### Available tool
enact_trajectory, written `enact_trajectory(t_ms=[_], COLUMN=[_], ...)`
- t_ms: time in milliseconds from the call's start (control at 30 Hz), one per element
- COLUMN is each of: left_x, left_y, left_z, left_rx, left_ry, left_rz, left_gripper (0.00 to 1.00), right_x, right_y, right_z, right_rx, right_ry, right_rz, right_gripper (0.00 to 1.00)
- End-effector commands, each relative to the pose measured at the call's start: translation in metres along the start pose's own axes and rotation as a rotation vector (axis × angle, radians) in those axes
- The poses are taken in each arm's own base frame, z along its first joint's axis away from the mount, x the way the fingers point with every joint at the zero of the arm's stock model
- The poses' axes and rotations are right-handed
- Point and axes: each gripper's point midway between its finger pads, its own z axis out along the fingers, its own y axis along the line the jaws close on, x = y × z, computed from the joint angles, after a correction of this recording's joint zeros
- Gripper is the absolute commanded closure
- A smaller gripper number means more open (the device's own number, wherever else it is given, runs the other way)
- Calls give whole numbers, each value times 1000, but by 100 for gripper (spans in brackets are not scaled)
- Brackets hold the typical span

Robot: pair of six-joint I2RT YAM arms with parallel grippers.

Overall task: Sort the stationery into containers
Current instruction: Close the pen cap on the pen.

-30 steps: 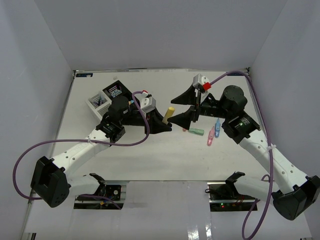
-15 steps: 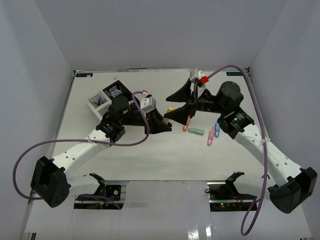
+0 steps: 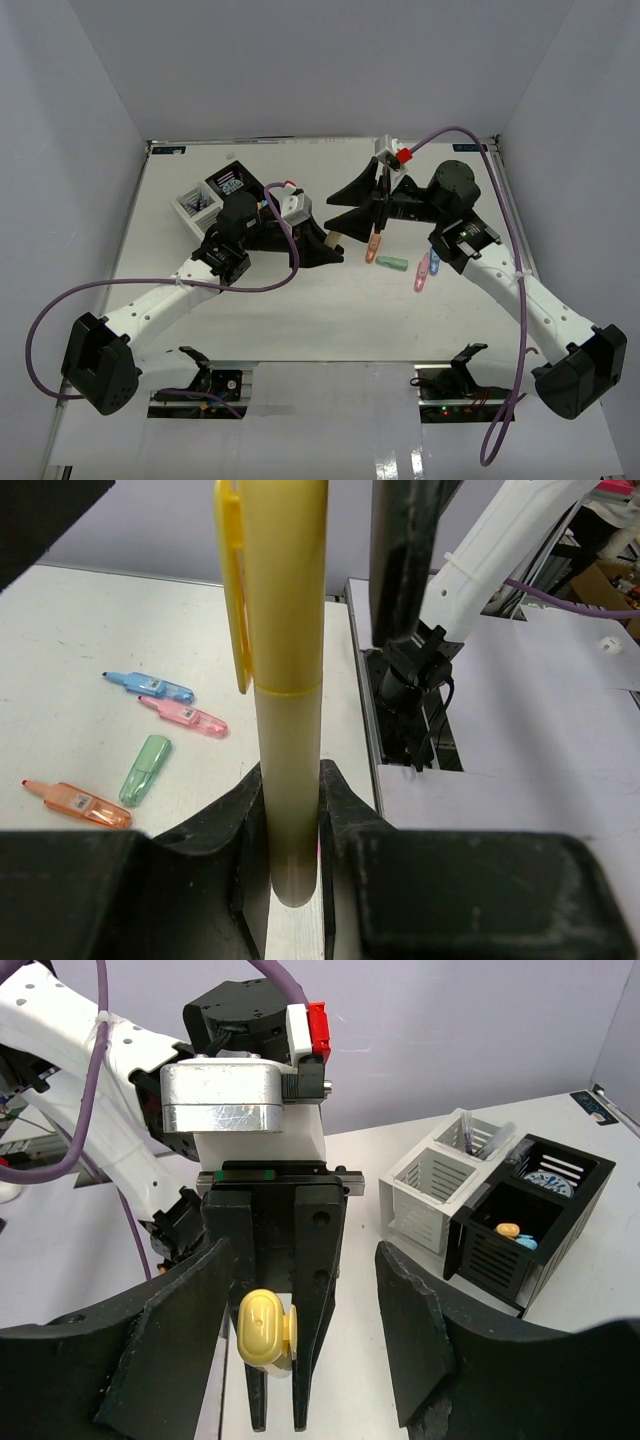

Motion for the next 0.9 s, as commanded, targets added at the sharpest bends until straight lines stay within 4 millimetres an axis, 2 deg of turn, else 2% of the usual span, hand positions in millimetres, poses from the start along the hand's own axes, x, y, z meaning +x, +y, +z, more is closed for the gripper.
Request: enact_trajectory(t_ms=[0, 100, 400, 733, 867], left_x=[-10, -10, -11, -21, -26], left_y=[-4, -4, -3, -11, -12], left_z=[0, 0, 0, 1, 0], left_rx=[16, 13, 11, 37, 37], left_ry=[-15, -16, -18, -53, -61], left_rz=[26, 28, 13, -15, -16], left_gripper=[100, 100, 100, 100, 100], right_x=[-21, -19, -12, 4, 15], right_y=[7, 6, 5, 5, 6], right_z=[4, 4, 5, 5, 3], right_rx=[-35, -36, -40, -53, -64], right_ry=[-49, -46, -41, -17, 10], right_rz=[-60, -57, -57, -52, -34], right_gripper=[35, 37, 55, 91, 92])
